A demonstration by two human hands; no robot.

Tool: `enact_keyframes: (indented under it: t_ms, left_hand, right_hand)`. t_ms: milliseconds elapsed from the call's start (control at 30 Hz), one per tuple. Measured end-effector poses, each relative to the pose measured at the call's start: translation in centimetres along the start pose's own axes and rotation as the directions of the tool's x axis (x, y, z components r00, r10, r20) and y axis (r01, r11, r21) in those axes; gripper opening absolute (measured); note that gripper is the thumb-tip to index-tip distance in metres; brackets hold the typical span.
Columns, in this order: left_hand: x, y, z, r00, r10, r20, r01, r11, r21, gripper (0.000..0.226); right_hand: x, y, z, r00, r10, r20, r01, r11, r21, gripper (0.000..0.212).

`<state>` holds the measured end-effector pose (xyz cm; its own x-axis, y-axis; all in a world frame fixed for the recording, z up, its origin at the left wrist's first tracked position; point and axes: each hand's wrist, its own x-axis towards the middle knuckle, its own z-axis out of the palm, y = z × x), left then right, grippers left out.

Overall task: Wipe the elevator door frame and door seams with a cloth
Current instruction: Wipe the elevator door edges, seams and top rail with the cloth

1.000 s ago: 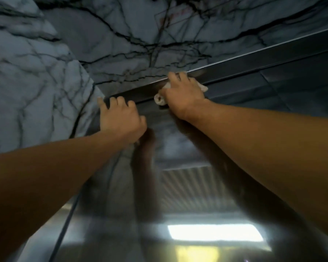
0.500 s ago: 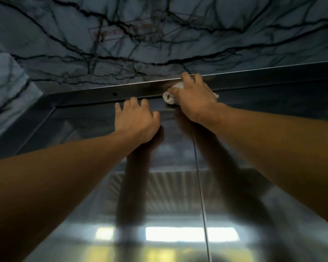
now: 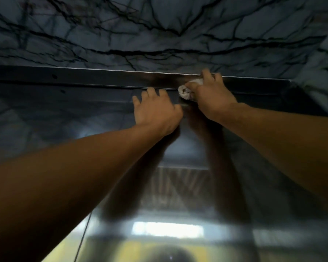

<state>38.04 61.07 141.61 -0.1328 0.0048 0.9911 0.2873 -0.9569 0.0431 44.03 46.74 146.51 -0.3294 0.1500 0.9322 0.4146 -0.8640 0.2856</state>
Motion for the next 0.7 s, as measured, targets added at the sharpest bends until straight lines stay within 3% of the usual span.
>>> enact_keyframes:
  t_ms: [233, 433, 700]
  left_hand:
    - [-0.7, 9.3, 1.6, 0.995, 0.103, 0.010, -0.101, 0.990, -0.099, 0.061]
    - [-1.7, 12.6, 3.4, 0.988, 0.153, 0.028, -0.149, 0.983, -0.103, 0.060]
    - [-2.5, 12.1, 2.8, 0.990, 0.135, 0.047, -0.129, 0.985, -0.112, 0.061]
  right_hand:
    - [-2.8, 9.3, 0.3, 0.995, 0.094, -0.028, -0.096, 0.994, -0.060, 0.036]
    - [-4.7, 15.5, 0.5, 0.965, 0.262, -0.004, -0.261, 0.962, -0.085, 0.037]
    - [-4.8, 14.5, -0.5, 0.928, 0.367, 0.058, -0.360, 0.927, -0.106, 0.049]
